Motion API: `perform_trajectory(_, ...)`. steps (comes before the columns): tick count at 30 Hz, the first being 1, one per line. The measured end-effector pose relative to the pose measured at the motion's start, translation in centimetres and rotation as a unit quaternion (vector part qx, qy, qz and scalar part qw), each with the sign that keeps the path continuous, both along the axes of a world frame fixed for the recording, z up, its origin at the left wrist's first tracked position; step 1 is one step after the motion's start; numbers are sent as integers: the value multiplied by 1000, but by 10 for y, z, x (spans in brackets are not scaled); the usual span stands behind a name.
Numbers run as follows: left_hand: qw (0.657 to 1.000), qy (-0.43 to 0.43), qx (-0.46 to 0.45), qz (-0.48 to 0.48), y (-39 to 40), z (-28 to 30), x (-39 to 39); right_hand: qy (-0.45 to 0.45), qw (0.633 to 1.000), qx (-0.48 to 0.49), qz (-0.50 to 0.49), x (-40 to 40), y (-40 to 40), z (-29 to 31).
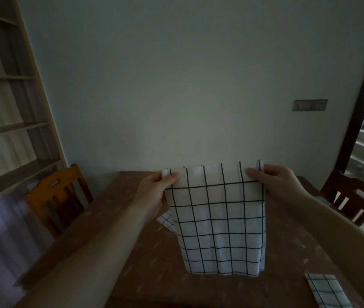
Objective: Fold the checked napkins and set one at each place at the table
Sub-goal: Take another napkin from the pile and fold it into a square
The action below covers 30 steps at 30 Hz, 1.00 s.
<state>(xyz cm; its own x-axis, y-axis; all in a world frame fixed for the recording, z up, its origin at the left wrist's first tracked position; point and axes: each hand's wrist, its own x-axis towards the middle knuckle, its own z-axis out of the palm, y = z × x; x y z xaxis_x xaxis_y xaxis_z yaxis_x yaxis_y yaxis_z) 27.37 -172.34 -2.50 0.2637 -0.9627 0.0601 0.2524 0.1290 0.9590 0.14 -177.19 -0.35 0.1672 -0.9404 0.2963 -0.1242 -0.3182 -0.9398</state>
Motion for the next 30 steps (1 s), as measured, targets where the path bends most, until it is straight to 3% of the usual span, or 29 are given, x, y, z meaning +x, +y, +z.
perform_trajectory(16, 1000, -22, -2, -4, 26, -8, -27, 6, 999, -5, 37, -27, 10, 0)
perform_trajectory(23, 999, -33, -8, 4, 22, -7, -51, 57, 998, -29, 14, -53, 15, 4)
perform_trajectory(30, 999, -43, -12, 4, 21, -5, -67, 51, 998, -29, -9, -66, 16, 2)
